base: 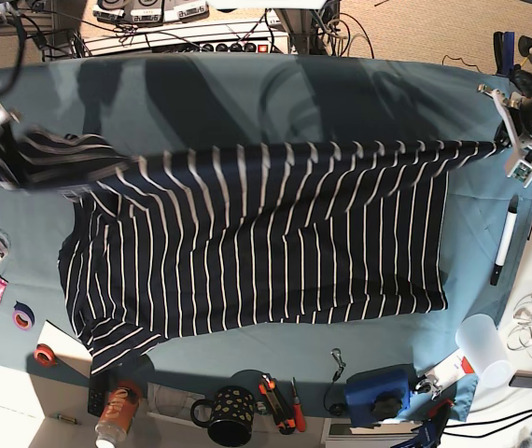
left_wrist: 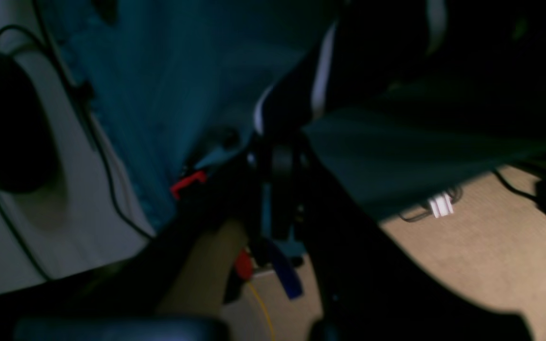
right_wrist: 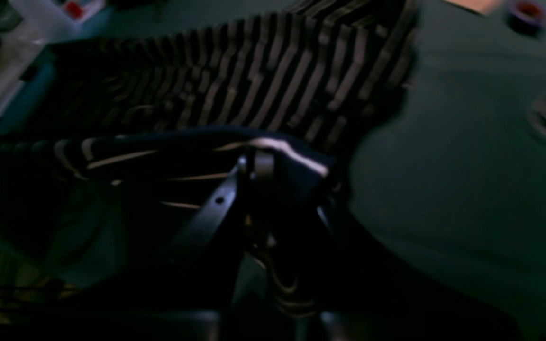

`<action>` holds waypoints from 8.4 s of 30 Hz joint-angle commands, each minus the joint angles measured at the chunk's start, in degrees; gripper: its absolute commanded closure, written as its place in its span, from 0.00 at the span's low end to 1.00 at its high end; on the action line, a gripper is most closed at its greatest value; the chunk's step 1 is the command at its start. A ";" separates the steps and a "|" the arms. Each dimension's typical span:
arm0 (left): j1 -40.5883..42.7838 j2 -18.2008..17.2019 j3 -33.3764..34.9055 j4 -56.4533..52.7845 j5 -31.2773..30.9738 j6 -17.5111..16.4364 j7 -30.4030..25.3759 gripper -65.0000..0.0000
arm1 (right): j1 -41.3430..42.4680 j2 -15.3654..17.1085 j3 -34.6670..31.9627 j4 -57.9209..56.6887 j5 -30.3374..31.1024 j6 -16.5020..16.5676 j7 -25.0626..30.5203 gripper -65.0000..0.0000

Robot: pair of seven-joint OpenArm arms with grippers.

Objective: Layout the t-shirt on the table in an organized manner, then fold the t-shirt properly
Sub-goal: 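Grasp the shirt collar edge with both grippers and lift it, then fold the collar edge with both grippers over toward the hem, then release the folded shirt and raise both grippers, then grasp the folded edge of the striped shirt with both grippers, then lift the folded edge with both grippers and pull it away from the hem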

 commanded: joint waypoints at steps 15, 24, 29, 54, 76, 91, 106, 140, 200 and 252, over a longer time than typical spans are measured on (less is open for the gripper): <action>3.32 -1.25 -0.85 0.70 -9.77 -2.80 4.92 1.00 | -7.93 7.32 2.82 0.68 -3.87 -0.12 2.13 1.00; 2.69 -1.25 -0.85 0.68 -2.78 -5.27 -7.48 1.00 | -7.93 7.32 -3.74 0.61 -10.91 -0.12 2.13 1.00; -1.09 -1.27 -0.83 0.57 -2.62 -5.14 -8.63 1.00 | -4.72 7.32 -13.46 0.42 -23.26 -0.12 3.87 1.00; -25.81 -1.22 21.70 -16.87 10.16 2.78 -18.47 1.00 | 16.59 7.28 -26.08 -18.86 -36.28 -0.12 17.66 1.00; -33.20 3.52 28.52 -25.20 15.39 5.27 -22.88 1.00 | 27.76 1.11 -41.00 -31.63 -64.72 -7.76 40.83 1.00; -40.35 7.63 28.52 -35.17 16.04 5.68 -25.31 1.00 | 36.65 -3.43 -41.03 -40.28 -65.81 -5.42 44.70 1.00; -41.09 7.61 28.52 -36.15 15.78 2.16 -25.27 0.94 | 36.65 -4.24 -41.00 -40.30 -72.00 -8.41 49.13 1.00; -28.00 7.13 -8.79 -16.74 -8.15 -6.84 3.50 0.54 | 20.09 2.27 -3.74 -22.93 -30.14 -0.12 12.13 0.65; -17.49 15.13 -2.38 -16.76 -16.22 -6.29 -3.61 0.54 | 16.33 -14.71 -6.23 -22.51 -35.76 -0.12 20.44 1.00; -25.81 16.31 -7.85 -34.88 -19.67 -5.16 11.10 1.00 | 9.33 -3.08 -5.25 -22.49 -22.14 -0.12 4.94 1.00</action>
